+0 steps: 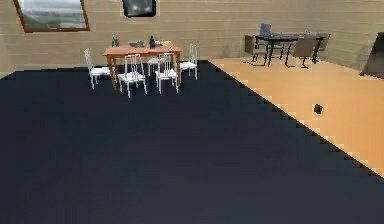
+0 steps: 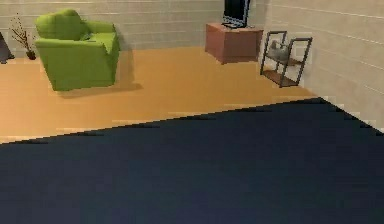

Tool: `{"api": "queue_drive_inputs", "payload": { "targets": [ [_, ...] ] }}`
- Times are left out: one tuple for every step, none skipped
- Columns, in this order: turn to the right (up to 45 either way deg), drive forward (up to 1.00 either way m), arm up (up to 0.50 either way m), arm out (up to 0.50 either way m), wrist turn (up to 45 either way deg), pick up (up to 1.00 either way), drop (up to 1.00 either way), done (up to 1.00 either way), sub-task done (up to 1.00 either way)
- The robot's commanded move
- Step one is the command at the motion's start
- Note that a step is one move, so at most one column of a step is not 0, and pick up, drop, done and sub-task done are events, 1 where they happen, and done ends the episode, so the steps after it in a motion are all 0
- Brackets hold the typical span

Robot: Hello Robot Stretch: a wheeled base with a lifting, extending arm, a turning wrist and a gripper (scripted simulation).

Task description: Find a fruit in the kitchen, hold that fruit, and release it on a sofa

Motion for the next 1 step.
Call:
{"api": "queue_drive_inputs", "payload": {
  "targets": [
    [0.0, 1.00, 0.00, 0.00, 0.0, 0.00, 0.00, 0.00, 0.00]
  ]
}}
